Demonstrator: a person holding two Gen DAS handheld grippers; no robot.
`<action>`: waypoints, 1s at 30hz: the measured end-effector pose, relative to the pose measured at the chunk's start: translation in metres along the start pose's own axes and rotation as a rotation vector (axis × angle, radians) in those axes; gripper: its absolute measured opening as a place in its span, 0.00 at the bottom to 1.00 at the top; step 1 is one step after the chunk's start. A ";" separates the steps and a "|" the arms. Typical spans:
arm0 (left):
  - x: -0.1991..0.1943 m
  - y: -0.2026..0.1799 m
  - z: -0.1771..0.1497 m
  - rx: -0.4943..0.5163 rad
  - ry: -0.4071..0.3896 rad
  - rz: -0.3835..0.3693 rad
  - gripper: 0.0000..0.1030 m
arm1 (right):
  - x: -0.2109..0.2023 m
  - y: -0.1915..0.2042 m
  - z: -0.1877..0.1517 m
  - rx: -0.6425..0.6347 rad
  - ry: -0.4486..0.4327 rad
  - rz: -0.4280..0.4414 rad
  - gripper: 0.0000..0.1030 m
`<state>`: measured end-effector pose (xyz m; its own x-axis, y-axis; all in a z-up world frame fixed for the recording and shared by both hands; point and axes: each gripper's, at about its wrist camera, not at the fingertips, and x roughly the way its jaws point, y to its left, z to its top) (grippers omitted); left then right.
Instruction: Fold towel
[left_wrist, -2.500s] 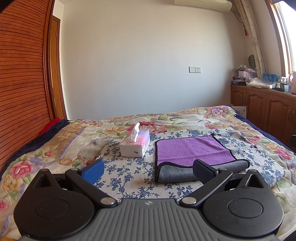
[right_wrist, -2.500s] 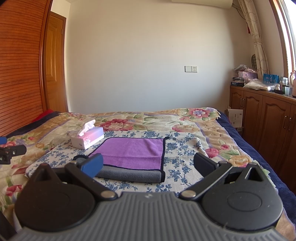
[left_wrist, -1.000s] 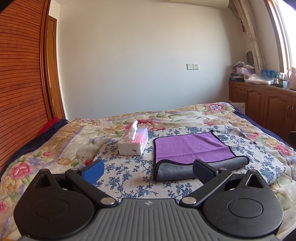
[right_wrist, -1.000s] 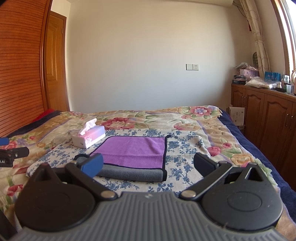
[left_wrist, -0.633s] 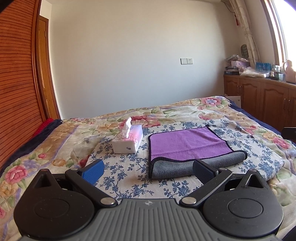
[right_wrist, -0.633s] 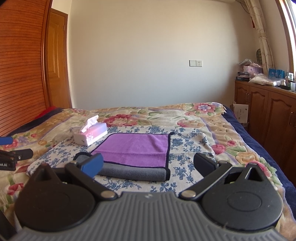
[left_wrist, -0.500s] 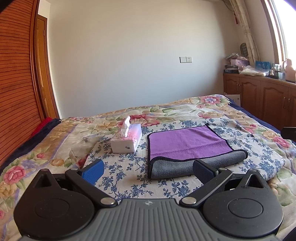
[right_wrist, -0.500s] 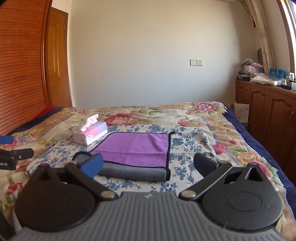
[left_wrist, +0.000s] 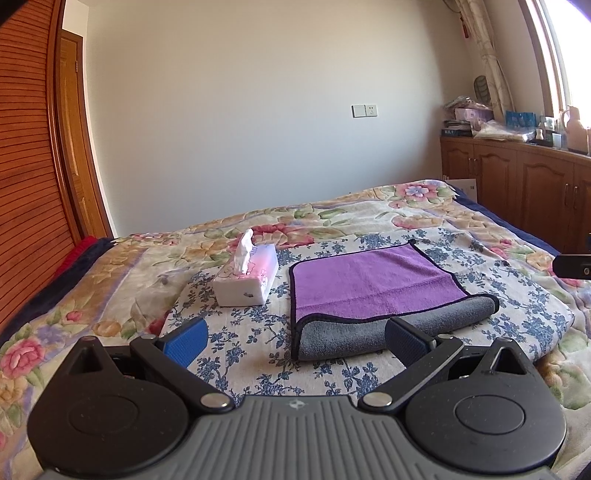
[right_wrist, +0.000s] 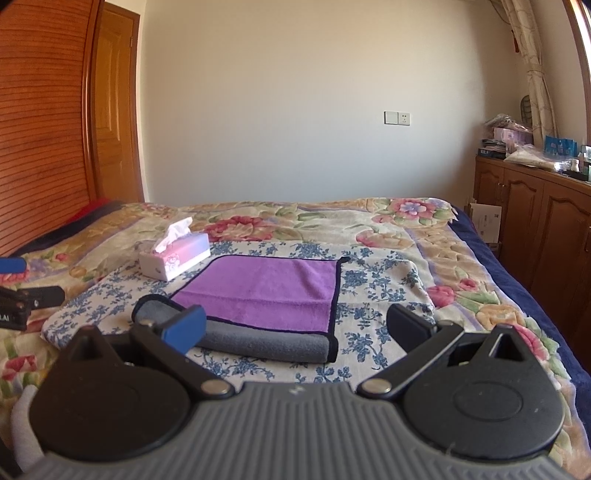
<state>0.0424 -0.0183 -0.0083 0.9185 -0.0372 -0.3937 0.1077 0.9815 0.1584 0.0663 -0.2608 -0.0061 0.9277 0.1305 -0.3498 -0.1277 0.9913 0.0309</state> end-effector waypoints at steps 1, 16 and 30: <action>0.002 0.000 0.001 0.001 0.001 0.000 1.00 | 0.001 0.000 0.000 -0.003 0.002 0.002 1.00; 0.032 0.001 0.008 0.017 0.022 -0.010 1.00 | 0.023 -0.001 0.001 -0.043 0.064 0.053 1.00; 0.063 0.002 0.011 0.023 0.072 -0.018 1.00 | 0.047 -0.005 0.003 -0.051 0.089 0.070 1.00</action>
<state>0.1047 -0.0210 -0.0228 0.8864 -0.0408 -0.4611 0.1336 0.9762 0.1706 0.1118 -0.2598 -0.0200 0.8816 0.1949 -0.4299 -0.2106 0.9775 0.0113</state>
